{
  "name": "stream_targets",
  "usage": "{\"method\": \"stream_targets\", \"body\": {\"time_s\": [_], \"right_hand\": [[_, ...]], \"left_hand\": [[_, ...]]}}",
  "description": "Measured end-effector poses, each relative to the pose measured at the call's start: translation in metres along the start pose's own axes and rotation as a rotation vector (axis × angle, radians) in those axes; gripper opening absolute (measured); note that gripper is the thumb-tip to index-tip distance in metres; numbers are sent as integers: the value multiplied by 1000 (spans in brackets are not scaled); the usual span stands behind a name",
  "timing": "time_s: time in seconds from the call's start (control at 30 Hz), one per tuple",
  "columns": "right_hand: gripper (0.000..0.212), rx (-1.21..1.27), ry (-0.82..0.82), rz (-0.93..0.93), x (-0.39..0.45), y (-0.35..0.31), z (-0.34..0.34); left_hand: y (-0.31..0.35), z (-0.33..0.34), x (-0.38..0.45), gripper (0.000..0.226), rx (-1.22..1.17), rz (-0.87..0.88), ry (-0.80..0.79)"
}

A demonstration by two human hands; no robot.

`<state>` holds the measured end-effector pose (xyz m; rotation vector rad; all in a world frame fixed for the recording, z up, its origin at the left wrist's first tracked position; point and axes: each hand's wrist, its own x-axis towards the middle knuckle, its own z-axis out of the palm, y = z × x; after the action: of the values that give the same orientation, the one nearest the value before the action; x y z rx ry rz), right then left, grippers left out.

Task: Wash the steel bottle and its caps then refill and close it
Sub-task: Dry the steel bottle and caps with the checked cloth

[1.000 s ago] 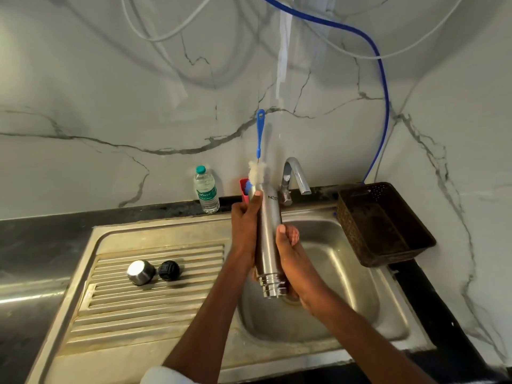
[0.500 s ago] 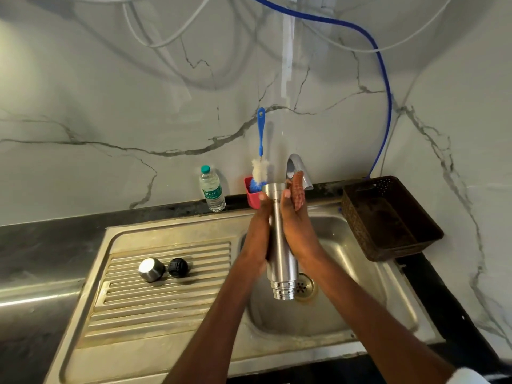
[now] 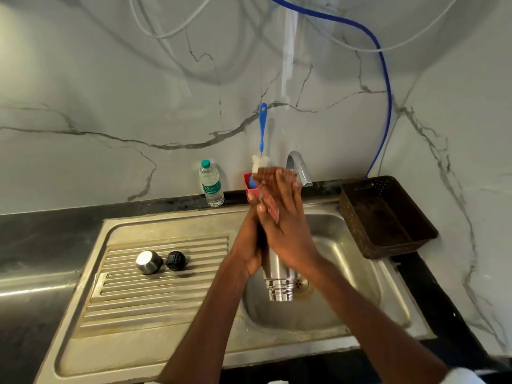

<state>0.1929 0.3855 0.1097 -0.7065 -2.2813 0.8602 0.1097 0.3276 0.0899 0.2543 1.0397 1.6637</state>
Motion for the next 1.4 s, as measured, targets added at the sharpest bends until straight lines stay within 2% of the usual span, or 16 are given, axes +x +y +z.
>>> {"method": "stream_targets", "body": {"time_s": [0.1, 0.2, 0.3, 0.37, 0.43, 0.6, 0.7, 0.87, 0.97, 1.07, 1.23, 1.33, 1.4], "right_hand": [[59, 178, -3, 108, 31, -1, -9], [64, 185, -48, 60, 14, -10, -5], [62, 291, -124, 26, -28, -21, -6], [67, 244, -171, -30, -57, -22, -8], [65, 135, -198, -88, -75, -17, -7], [57, 102, -156, -48, -51, -11, 0], [60, 40, -11, -6, -7, -8, 2], [59, 338, 17, 101, 37, -11, -7], [68, 371, -74, 130, 11, -22, -1], [68, 442, -209, 131, -35, -30, -3], [72, 216, -224, -38, -67, -42, -6], [63, 71, -106, -74, -40, -36, 5], [60, 83, 10, -29, -10, -32, 8]], "left_hand": [[3, 8, -6, 62, -25, 51, -21], [8, 4, -2, 58, -80, 65, 2], [16, -10, 7, 77, -160, 65, 6], [21, -13, 10, 86, -152, 48, -9], [21, -12, 11, 83, -157, 6, -23], [11, -9, 11, 62, -123, -46, 48], [4, -6, 0, 49, 38, 18, 60], [12, 5, -14, 58, -5, 116, 45], [18, 1, -10, 65, -58, 136, 44], [26, -12, -5, 71, -119, 118, 59], [25, -17, -2, 71, -143, 8, 91], [16, -15, -9, 50, -101, 47, 45], [13, -12, -15, 49, -33, 71, 22]]}}
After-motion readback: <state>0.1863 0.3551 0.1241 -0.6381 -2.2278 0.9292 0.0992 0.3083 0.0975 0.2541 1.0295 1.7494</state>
